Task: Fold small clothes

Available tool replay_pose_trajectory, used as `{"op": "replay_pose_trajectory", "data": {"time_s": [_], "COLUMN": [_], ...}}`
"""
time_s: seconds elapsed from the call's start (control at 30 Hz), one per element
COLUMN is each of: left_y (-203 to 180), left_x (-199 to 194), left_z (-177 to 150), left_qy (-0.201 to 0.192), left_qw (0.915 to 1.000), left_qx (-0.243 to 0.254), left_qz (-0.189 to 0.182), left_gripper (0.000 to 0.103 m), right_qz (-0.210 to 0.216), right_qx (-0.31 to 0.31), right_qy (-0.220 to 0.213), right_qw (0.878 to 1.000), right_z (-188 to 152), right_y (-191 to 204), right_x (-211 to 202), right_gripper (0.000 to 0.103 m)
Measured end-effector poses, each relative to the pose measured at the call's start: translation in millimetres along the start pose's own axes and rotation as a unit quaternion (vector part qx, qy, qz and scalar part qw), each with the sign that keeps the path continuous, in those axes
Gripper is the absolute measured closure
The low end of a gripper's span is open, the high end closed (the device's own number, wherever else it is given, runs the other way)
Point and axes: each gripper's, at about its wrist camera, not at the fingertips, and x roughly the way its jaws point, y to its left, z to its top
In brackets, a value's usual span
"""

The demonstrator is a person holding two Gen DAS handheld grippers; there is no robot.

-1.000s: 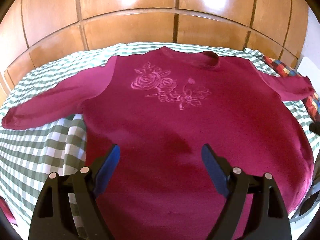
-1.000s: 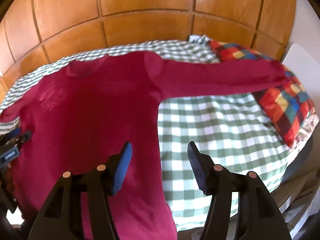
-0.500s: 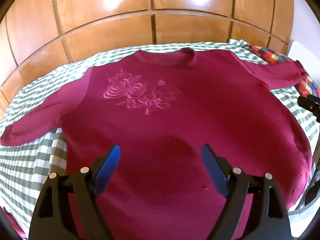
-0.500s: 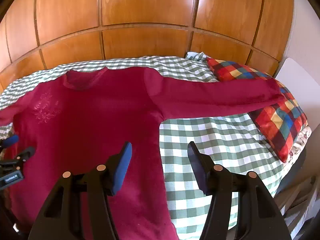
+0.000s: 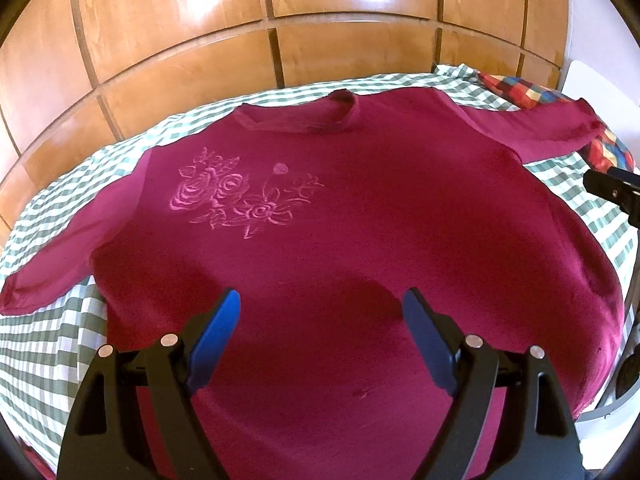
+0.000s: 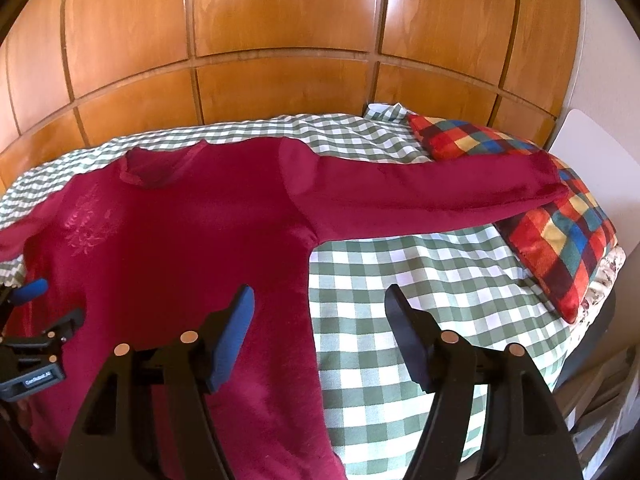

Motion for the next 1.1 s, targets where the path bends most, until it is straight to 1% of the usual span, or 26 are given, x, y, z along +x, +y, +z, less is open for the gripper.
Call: {"op": "replay_pose_trajectory", "data": {"time_s": [0.23, 0.33, 0.4, 0.47, 0.5, 0.6, 0.7, 0.8, 0.93, 0.97, 1.0, 1.03, 1.07, 1.1], "left_y": [-5, -7, -6, -7, -8, -3, 3, 5, 8, 9, 11, 14, 16, 19], "left_x": [7, 9, 8, 9, 9, 7, 6, 8, 11, 11, 12, 12, 13, 13], "left_z": [-1, -1, 2, 7, 11, 20, 27, 28, 25, 25, 25, 24, 24, 24], "left_qy": [0.009, 0.011, 0.008, 0.010, 0.008, 0.000, -0.004, -0.003, 0.002, 0.002, 0.002, 0.003, 0.003, 0.004], "left_qw": [0.9999, 0.9999, 0.9999, 0.9994, 0.9987, 0.9971, 0.9955, 0.9944, 0.9932, 0.9927, 0.9922, 0.9917, 0.9913, 0.9910], "left_qx": [0.004, 0.005, 0.002, 0.005, 0.007, -0.005, -0.022, -0.023, -0.024, -0.026, -0.028, -0.029, -0.031, -0.035], "left_qz": [-0.001, 0.001, 0.012, 0.034, 0.051, 0.076, 0.092, 0.104, 0.114, 0.118, 0.121, 0.125, 0.128, 0.129], "left_gripper": [0.020, 0.020, 0.020, 0.020, 0.020, 0.020, 0.020, 0.020, 0.020, 0.020, 0.020, 0.020, 0.020, 0.020], "right_qz": [-0.004, -0.002, -0.011, -0.013, -0.013, -0.024, -0.045, -0.054, -0.062, -0.058, -0.053, -0.050, -0.048, -0.042], "right_qx": [-0.003, -0.002, 0.011, 0.049, 0.075, 0.167, 0.244, 0.299, 0.339, 0.352, 0.360, 0.366, 0.369, 0.371], "right_qy": [0.002, 0.006, 0.001, 0.001, 0.002, 0.003, -0.009, -0.012, 0.004, 0.008, 0.009, 0.013, 0.014, 0.016], "right_qw": [1.000, 1.000, 1.000, 0.999, 0.997, 0.986, 0.969, 0.953, 0.939, 0.934, 0.932, 0.929, 0.928, 0.928], "right_z": [2, 3, 7, 16, 20, 36, 52, 63, 73, 73, 73, 75, 76, 79], "right_y": [-4, -12, -28, -62, -82, -154, -222, -262, -286, -291, -295, -297, -298, -297], "right_x": [5, 9, 11, 16, 18, 29, 39, 51, 75, 81, 85, 90, 94, 98], "right_gripper": [0.036, 0.036, 0.036, 0.036, 0.036, 0.036, 0.036, 0.036, 0.036, 0.043, 0.047, 0.055, 0.063, 0.067]}}
